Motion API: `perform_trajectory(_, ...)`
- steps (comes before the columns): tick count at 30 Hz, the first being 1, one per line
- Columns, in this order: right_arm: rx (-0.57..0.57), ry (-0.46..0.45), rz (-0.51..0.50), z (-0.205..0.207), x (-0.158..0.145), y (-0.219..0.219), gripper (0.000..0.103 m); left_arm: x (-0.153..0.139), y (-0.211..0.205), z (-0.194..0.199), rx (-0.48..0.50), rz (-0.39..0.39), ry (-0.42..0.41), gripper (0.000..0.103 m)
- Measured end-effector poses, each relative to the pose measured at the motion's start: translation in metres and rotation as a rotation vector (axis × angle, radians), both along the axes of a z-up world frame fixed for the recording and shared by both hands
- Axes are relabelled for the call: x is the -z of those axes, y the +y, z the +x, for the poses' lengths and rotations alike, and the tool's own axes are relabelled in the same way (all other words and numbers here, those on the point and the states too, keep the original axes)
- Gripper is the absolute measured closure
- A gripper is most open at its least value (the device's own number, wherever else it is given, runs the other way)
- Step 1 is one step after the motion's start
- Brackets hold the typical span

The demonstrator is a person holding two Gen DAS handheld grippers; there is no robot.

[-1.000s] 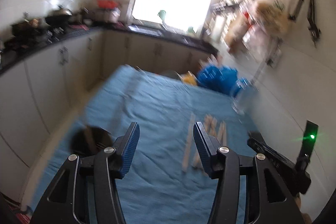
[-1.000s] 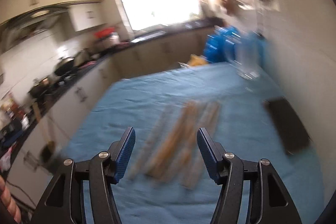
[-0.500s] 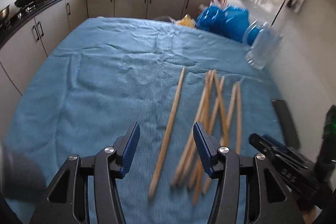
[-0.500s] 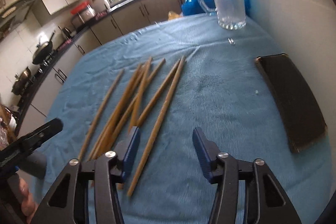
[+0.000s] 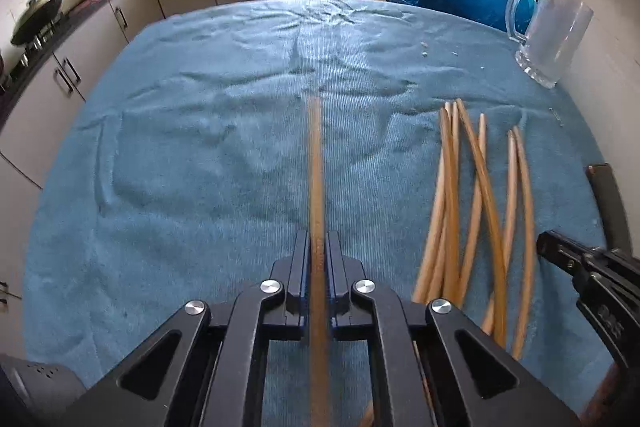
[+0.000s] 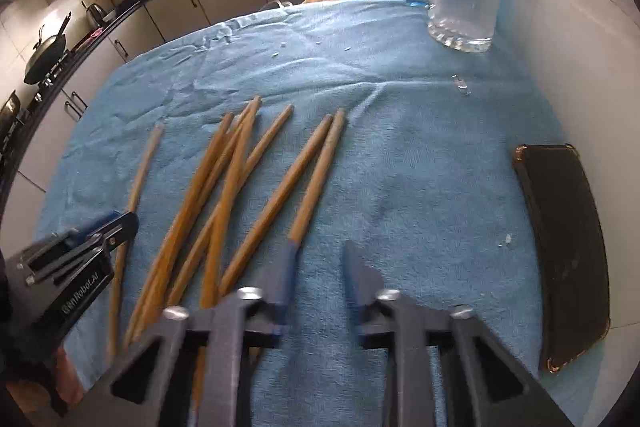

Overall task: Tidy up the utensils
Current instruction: 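Grasp a chopstick with the left tool while the right tool grasps another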

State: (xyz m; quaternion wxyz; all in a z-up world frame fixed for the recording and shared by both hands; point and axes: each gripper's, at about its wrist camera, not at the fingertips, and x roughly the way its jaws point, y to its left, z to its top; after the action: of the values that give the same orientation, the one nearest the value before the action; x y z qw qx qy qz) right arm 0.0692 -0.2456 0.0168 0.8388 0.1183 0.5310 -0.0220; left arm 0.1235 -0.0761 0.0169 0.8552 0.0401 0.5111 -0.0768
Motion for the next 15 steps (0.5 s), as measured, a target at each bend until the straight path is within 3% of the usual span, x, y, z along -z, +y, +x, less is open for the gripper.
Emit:
perform_trajectory(5,-0.016,0.018,0.001,-0.014,-0.001,-0.001,0.102,-0.002,0.018,-0.026,-0.009,-0.067,0.032,0.096)
perform_trajectory(9,0.012,-0.052,0.128,-0.026,-0.008,-0.013,0.101,-0.001,0.035,-0.052,-0.008,-0.106,0.063,0.096)
perform_trajectory(10,0.036,-0.075,0.139,-0.029,-0.012,-0.015,0.095,-0.001,0.039,-0.056,-0.008,-0.118,0.067,0.096)
perform_trajectory(11,0.046,-0.092,0.159,-0.03,-0.015,-0.015,0.081,0.0,0.041,-0.059,-0.008,-0.129,0.071,0.096)
perform_trajectory(13,0.046,-0.108,0.168,-0.031,-0.019,-0.012,0.064,0.0,0.048,-0.066,-0.009,-0.152,0.075,0.096)
perform_trajectory(15,0.038,-0.102,0.135,-0.023,-0.02,-0.002,0.063,0.0,0.054,-0.069,-0.013,-0.172,0.078,0.096)
